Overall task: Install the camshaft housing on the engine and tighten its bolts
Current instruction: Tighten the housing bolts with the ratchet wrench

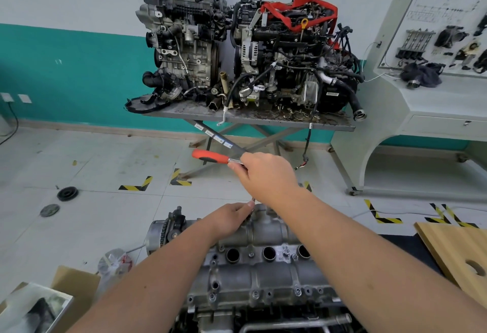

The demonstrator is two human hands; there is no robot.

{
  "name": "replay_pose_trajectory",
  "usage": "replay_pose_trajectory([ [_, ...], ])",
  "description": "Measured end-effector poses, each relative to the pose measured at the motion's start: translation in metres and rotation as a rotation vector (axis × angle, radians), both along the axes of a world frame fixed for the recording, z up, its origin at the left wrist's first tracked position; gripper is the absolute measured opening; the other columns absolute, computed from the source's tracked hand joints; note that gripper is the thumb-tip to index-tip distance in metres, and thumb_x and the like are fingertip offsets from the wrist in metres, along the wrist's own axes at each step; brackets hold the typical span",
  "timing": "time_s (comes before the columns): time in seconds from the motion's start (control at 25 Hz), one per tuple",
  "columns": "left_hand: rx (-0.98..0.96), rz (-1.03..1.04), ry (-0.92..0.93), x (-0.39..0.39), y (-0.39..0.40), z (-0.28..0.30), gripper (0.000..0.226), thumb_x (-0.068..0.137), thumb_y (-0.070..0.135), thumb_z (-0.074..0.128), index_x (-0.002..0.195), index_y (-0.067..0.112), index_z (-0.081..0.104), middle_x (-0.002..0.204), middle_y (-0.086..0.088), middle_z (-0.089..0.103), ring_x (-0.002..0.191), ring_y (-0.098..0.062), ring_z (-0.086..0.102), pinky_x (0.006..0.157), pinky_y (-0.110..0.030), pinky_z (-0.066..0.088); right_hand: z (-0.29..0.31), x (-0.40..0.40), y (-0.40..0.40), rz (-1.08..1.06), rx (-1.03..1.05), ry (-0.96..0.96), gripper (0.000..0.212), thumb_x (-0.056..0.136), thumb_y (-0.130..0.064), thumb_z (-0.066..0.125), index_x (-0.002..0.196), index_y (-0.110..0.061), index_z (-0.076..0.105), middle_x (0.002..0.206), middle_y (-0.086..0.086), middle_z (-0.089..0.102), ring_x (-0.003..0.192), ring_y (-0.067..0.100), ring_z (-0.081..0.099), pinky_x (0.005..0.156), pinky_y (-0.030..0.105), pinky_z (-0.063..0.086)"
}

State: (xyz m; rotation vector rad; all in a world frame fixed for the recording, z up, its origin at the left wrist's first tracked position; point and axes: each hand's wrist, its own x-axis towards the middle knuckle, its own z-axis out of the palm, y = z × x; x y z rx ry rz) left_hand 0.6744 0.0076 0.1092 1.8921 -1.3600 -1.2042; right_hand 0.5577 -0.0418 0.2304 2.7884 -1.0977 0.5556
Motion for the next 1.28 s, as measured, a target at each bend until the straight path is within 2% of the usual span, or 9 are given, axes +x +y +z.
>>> replay_pose_trajectory([
  [0.16, 0.009, -0.007, -0.023, 0.0, 0.001, 0.0, 0.054, 0.09, 0.078, 0.033, 0.115, 0.04, 0.062, 0.108, 0.018, 0.06, 0.109, -0.011, 0.053, 0.081, -0.026, 0.037, 0.001, -0.013, -0.004, 0.142, 0.022, 0.037, 0.042, 0.102, -0.053, 0.038, 0.083, -0.019, 0.055, 0.074, -0.007, 0.045, 0.076, 0.025, 0.059, 0.058, 0.032, 0.036],
  [0.36, 0.033, 0.008, 0.009, -0.002, 0.001, 0.003, 0.06, 0.093, 0.075, 0.033, 0.129, 0.035, 0.06, 0.129, 0.012, 0.058, 0.116, -0.011, 0.049, 0.094, -0.029, 0.035, 0.008, 0.007, -0.007, -0.155, 0.216, -0.042, 0.05, 0.099, -0.061, 0.037, 0.07, -0.021, 0.047, 0.062, -0.006, 0.046, 0.064, 0.022, 0.05, 0.053, 0.03, 0.031],
  [0.48, 0.025, 0.009, -0.024, -0.008, 0.007, 0.009, 0.056, 0.089, 0.079, 0.032, 0.119, 0.042, 0.062, 0.13, 0.005, 0.063, 0.122, -0.019, 0.054, 0.11, -0.04, 0.035, 0.009, 0.002, -0.009, -0.018, 0.533, -0.264, 0.043, 0.096, -0.055, 0.052, 0.073, -0.019, 0.058, 0.062, 0.001, 0.061, 0.058, 0.014, 0.061, 0.05, 0.03, 0.041],
  [0.6, -0.169, 0.195, -0.069, -0.025, 0.018, 0.025, 0.057, 0.074, 0.084, 0.024, 0.111, 0.053, 0.055, 0.113, 0.014, 0.063, 0.123, -0.016, 0.052, 0.114, -0.052, 0.027, 0.009, -0.012, -0.014, 0.058, 0.925, -0.499, 0.029, 0.093, -0.043, 0.064, 0.074, -0.021, 0.063, 0.054, -0.002, 0.058, 0.051, 0.012, 0.054, 0.061, 0.029, 0.044],
  [0.76, -0.464, 0.645, 0.59, -0.039, 0.02, 0.069, 0.08, 0.065, 0.087, 0.035, 0.123, 0.036, 0.057, 0.124, 0.02, 0.058, 0.123, -0.004, 0.049, 0.096, -0.033, 0.032, 0.007, -0.008, -0.021, 0.094, 1.317, -0.717, 0.018, 0.088, -0.022, 0.055, 0.073, -0.017, 0.064, 0.049, -0.001, 0.044, 0.046, 0.016, 0.04, 0.07, 0.037, 0.042],
  [0.84, -0.452, 0.733, 0.803, -0.042, 0.011, 0.092, 0.062, 0.076, 0.078, 0.048, 0.116, 0.034, 0.063, 0.123, 0.013, 0.064, 0.118, -0.005, 0.055, 0.096, -0.036, 0.034, 0.005, -0.008, -0.022, 0.085, 1.491, -0.797, 0.023, 0.087, -0.016, 0.041, 0.078, -0.014, 0.062, 0.051, 0.001, 0.044, 0.047, 0.016, 0.038, 0.065, 0.035, 0.038],
  [0.96, -0.43, 0.822, 0.948, -0.051, 0.009, 0.103, 0.031, 0.097, 0.052, 0.053, 0.104, 0.025, 0.066, 0.098, 0.006, 0.075, 0.097, -0.009, 0.07, 0.087, -0.035, 0.046, 0.005, -0.013, -0.026, 0.069, 1.613, -0.792, 0.022, 0.085, -0.013, 0.036, 0.079, -0.014, 0.057, 0.053, 0.002, 0.042, 0.051, 0.016, 0.036, 0.063, 0.034, 0.033],
  [1.12, -0.411, 0.866, 1.027, -0.059, 0.016, 0.099, 0.023, 0.1, 0.043, 0.055, 0.106, 0.024, 0.065, 0.101, 0.002, 0.076, 0.101, -0.012, 0.071, 0.086, -0.037, 0.048, 0.012, -0.016, -0.029, 0.049, 1.63, -0.658, 0.025, 0.086, -0.014, 0.04, 0.067, -0.021, 0.054, 0.057, 0.002, 0.043, 0.052, 0.014, 0.04, 0.067, 0.034, 0.035],
  [1.28, -0.379, 0.876, 1.025, -0.062, 0.015, 0.107, 0.015, 0.099, 0.038, 0.058, 0.105, 0.027, 0.065, 0.089, 0.007, 0.075, 0.08, -0.002, 0.071, 0.075, -0.032, 0.048, 0.019, -0.016, -0.034, 0.03, 1.65, -0.533, 0.013, 0.085, -0.014, 0.043, 0.077, -0.019, 0.052, 0.056, 0.0, 0.044, 0.054, 0.013, 0.043, 0.074, 0.037, 0.036],
])
